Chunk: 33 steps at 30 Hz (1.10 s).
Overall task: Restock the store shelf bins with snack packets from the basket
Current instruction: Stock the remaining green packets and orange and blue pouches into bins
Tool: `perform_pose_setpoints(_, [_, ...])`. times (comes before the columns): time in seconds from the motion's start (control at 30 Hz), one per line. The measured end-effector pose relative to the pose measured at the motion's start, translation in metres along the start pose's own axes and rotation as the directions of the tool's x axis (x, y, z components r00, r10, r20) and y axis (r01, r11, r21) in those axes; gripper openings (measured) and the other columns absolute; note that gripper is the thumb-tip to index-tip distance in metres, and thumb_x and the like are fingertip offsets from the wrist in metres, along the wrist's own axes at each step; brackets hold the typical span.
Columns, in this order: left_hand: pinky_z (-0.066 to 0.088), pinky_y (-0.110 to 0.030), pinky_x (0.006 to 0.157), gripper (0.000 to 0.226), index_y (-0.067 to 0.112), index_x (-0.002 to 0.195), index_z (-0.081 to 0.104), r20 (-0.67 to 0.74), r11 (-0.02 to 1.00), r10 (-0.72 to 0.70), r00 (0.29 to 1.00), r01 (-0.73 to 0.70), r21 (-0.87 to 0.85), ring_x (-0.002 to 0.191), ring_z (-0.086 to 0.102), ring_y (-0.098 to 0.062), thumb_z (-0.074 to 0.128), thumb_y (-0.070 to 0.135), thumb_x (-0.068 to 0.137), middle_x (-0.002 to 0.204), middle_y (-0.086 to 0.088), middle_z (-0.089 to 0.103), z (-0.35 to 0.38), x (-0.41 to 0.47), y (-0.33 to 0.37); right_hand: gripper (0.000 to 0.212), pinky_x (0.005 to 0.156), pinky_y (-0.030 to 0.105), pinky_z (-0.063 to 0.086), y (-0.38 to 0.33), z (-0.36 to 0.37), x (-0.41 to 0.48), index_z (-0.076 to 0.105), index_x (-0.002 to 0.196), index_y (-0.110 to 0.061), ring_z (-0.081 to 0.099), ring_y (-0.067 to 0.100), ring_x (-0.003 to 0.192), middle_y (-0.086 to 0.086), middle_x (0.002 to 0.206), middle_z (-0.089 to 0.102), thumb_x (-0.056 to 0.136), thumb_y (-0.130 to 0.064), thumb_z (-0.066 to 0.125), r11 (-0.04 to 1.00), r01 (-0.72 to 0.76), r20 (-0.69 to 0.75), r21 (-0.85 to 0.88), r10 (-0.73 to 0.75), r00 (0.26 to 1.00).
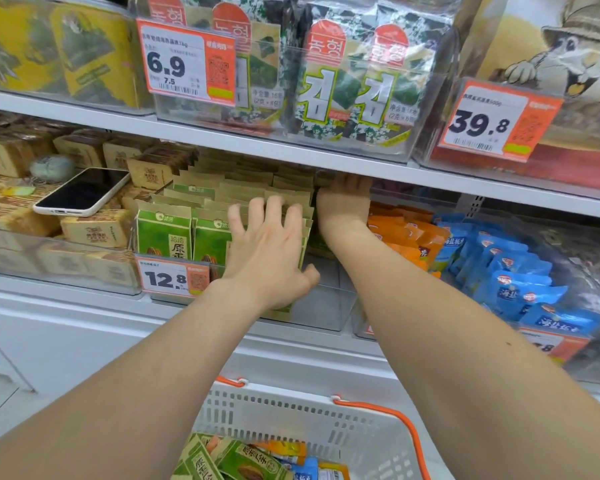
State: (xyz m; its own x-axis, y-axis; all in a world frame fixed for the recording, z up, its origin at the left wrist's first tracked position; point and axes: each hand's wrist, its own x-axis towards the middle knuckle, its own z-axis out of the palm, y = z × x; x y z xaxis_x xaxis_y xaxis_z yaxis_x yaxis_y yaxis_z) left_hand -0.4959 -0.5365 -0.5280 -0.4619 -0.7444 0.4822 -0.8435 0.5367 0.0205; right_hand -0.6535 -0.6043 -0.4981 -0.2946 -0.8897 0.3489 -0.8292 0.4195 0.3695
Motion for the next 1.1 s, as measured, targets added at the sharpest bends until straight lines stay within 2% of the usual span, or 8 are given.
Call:
perform_pose_setpoints(0.07, [0.025, -0.061, 0.111, 0.085, 0.018, 0.141, 0.045, 0.0, 1.0, 0.005, 1.0, -0.005, -0.002, 0.128, 0.037, -0.036, 0.056, 0.067, 0.073, 0.138, -0.01, 0.042, -0.001, 0.0, 0.001, 0.037, 0.114, 0.049, 0.025, -0.004, 0.01, -0.003, 0.063, 0.133, -0.024, 0.043, 0.034, 0.138, 0.008, 0.141, 0.057, 0.096, -0.022, 0.062, 0.985, 0.15, 0.118, -0.085, -0.14, 0.983])
perform_pose_setpoints(0.13, [0.025, -0.061, 0.111, 0.084, 0.018, 0.141, 0.045, 0.009, 1.0, 0.007, 1.0, -0.007, -0.002, 0.128, 0.037, -0.036, 0.054, 0.067, 0.073, 0.137, -0.01, 0.041, -0.002, -0.001, 0.001, 0.046, 0.117, 0.055, 0.019, -0.004, 0.016, -0.01, 0.056, 0.14, -0.026, 0.038, 0.035, 0.143, 0.007, 0.145, 0.055, 0.095, -0.031, 0.063, 0.944, 0.293, 0.265, -0.15, -0.247, 0.932])
perform_pose_setpoints(0.27, [0.024, -0.061, 0.112, 0.082, 0.019, 0.14, 0.045, 0.023, 1.0, 0.011, 1.0, -0.011, -0.016, 0.128, 0.036, -0.035, 0.053, 0.066, 0.074, 0.138, -0.009, 0.04, -0.004, -0.002, 0.001, 0.059, 0.114, 0.066, 0.019, -0.008, 0.024, -0.019, 0.05, 0.145, -0.026, 0.034, 0.04, 0.145, 0.011, 0.15, 0.047, 0.09, -0.032, 0.07, 0.899, 0.389, 0.419, -0.201, -0.28, 0.864])
perform_pose_setpoints(0.43, [0.022, -0.063, 0.113, 0.082, 0.018, 0.142, 0.042, 0.05, 0.999, 0.031, 0.998, -0.03, -0.025, 0.13, 0.034, -0.036, 0.056, 0.066, 0.076, 0.14, -0.01, 0.038, -0.007, -0.002, 0.0, 0.074, 0.12, 0.066, 0.015, -0.006, 0.03, -0.029, 0.032, 0.159, -0.029, 0.011, 0.048, 0.153, 0.015, 0.169, 0.003, 0.093, -0.036, 0.067, 0.862, 0.414, 0.438, -0.294, -0.263, 0.86])
perform_pose_setpoints(0.57, [0.024, -0.061, 0.112, 0.081, 0.019, 0.141, 0.042, 0.048, 0.999, 0.041, 0.998, -0.041, -0.017, 0.13, 0.035, -0.036, 0.056, 0.066, 0.077, 0.14, -0.009, 0.038, -0.008, -0.003, -0.001, 0.084, 0.121, 0.063, 0.014, -0.013, 0.037, -0.035, 0.019, 0.162, -0.029, 0.012, 0.049, 0.152, 0.015, 0.169, -0.002, 0.092, -0.038, 0.065, 0.878, 0.343, 0.398, -0.335, -0.198, 0.896])
perform_pose_setpoints(0.73, [0.026, -0.06, 0.11, 0.083, 0.019, 0.142, 0.043, 0.038, 0.999, 0.037, 0.999, -0.037, -0.003, 0.13, 0.037, -0.035, 0.056, 0.071, 0.079, 0.14, -0.01, 0.039, -0.007, -0.003, -0.002, 0.071, 0.125, 0.059, 0.007, -0.019, 0.036, -0.037, 0.02, 0.163, -0.024, 0.009, 0.04, 0.156, 0.016, 0.169, 0.015, 0.101, -0.037, 0.052, 0.879, 0.368, 0.397, -0.303, -0.234, 0.888])
perform_pose_setpoints(0.93, [0.026, -0.059, 0.113, 0.083, 0.019, 0.144, 0.041, 0.043, 0.999, 0.036, 0.998, -0.035, -0.027, 0.131, 0.037, -0.035, 0.059, 0.066, 0.079, 0.14, -0.011, 0.038, -0.011, -0.005, -0.003, 0.063, 0.121, 0.063, 0.007, -0.015, 0.026, -0.043, 0.032, 0.159, -0.03, 0.017, 0.04, 0.154, 0.009, 0.165, 0.031, 0.1, -0.037, 0.051, 0.859, 0.408, 0.403, -0.308, -0.271, 0.874])
perform_pose_setpoints(1.1, [0.025, -0.056, 0.117, 0.083, 0.016, 0.143, 0.041, 0.038, 0.997, 0.028, 0.999, -0.025, -0.078, 0.129, 0.038, -0.036, 0.065, 0.057, 0.075, 0.137, -0.012, 0.039, -0.016, -0.009, -0.006, 0.035, 0.121, 0.062, 0.009, 0.016, -0.019, -0.07, 0.06, 0.135, -0.024, 0.04, 0.037, 0.142, 0.007, 0.14, 0.061, 0.1, -0.028, 0.056, 0.833, 0.474, 0.297, -0.285, -0.394, 0.87])
